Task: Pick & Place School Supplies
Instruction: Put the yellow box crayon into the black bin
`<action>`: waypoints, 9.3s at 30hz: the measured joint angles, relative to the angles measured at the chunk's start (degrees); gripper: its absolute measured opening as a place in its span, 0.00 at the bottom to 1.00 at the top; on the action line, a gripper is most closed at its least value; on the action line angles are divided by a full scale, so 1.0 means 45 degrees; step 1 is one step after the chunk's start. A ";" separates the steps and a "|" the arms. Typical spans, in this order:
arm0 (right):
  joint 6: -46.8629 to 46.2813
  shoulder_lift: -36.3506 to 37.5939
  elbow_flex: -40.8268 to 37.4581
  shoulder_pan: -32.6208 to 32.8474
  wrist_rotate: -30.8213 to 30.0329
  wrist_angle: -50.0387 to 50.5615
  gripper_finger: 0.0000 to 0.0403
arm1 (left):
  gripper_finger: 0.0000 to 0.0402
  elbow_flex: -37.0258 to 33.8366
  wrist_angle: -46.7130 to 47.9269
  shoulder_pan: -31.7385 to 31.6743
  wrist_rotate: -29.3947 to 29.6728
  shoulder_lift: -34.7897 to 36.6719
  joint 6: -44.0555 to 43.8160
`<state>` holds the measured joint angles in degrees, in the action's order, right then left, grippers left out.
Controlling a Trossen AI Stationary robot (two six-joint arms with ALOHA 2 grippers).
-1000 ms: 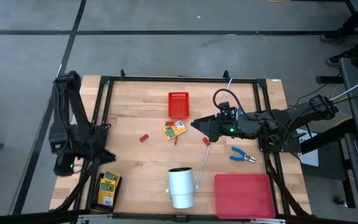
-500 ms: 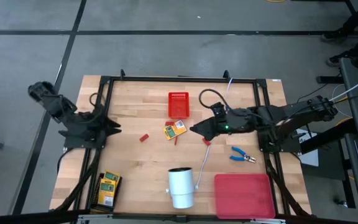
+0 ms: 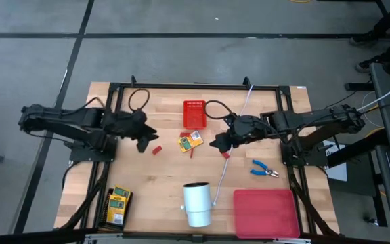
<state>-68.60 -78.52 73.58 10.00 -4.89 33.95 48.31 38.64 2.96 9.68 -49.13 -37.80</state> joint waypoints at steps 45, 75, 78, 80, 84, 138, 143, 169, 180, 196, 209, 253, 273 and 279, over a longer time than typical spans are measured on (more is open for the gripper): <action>0.0372 0.0049 0.0000 0.0912 -0.1156 -0.0927 0.53 | 0.33 -0.5352 -0.9347 -0.4803 -0.6657 -0.5008 -0.3760; 0.0324 0.0226 0.0000 0.1005 -0.1275 -0.1159 0.53 | 0.33 -0.3551 -1.1590 -0.4929 -0.6693 -1.0096 -0.1103; 0.0296 0.0262 0.0000 0.1005 -0.1350 -0.1160 0.53 | 0.33 -0.3546 -1.1421 -0.4934 -0.6861 -1.0105 -0.1073; 0.0296 0.0280 0.0000 0.1005 -0.1389 -0.1164 0.53 | 0.33 -0.3529 -1.1249 -0.4913 -0.6922 -1.0106 -0.0953; 0.0326 0.0287 0.0000 0.1005 -0.1452 -0.1159 0.53 | 0.33 -0.3531 -1.1085 -0.4823 -0.7023 -1.0106 -0.0845; -0.0001 0.0287 0.0000 0.2000 -0.3248 -0.1155 0.53 | 0.00 -0.3604 -1.3978 -0.4900 -1.0158 -0.8917 -0.2469; 0.0275 0.0287 0.0000 0.1995 -0.3394 -0.1155 0.53 | 0.00 -0.3599 -1.3927 -0.4914 -1.0038 -0.7748 -0.3057; 0.1054 0.0287 0.0000 0.1991 -0.4057 -0.1156 0.53 | 0.06 -0.3575 -0.6932 -0.3800 -0.7827 -0.3358 -0.0999; 0.0963 0.0284 0.0000 0.1991 -0.4061 -0.1160 0.53 | 0.47 -0.4690 -0.7482 -0.4782 -0.7139 -0.4187 -0.4219; 0.0670 0.0282 0.0000 0.2253 -0.4288 -0.1243 0.53 | 0.45 -0.7130 -1.3115 -0.5609 -0.6583 -0.6688 -0.5089; 0.0673 0.0277 0.0000 0.2253 -0.4277 -0.1242 0.53 | 0.44 -0.6897 -1.5124 -0.5614 -0.6433 -0.8248 -0.5517; 0.0729 0.0277 0.0000 0.2253 -0.4158 -0.1227 0.53 | 0.38 -0.4700 -1.3577 -0.5159 -0.5990 -0.9754 -0.4325; 0.0670 0.0277 0.0000 0.2253 -0.4391 -0.1095 0.53 | 0.01 -0.4723 -1.4371 -0.5204 -0.7459 -0.9390 -0.4129; 0.0613 0.0277 0.0000 0.2253 -0.4496 -0.1072 0.53 | 0.00 -0.4702 -1.4435 -0.5206 -0.7981 -0.7485 -0.4047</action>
<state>-65.84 -77.28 73.58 20.14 -25.12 29.12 27.16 -26.32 -20.47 -26.24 -82.82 -56.01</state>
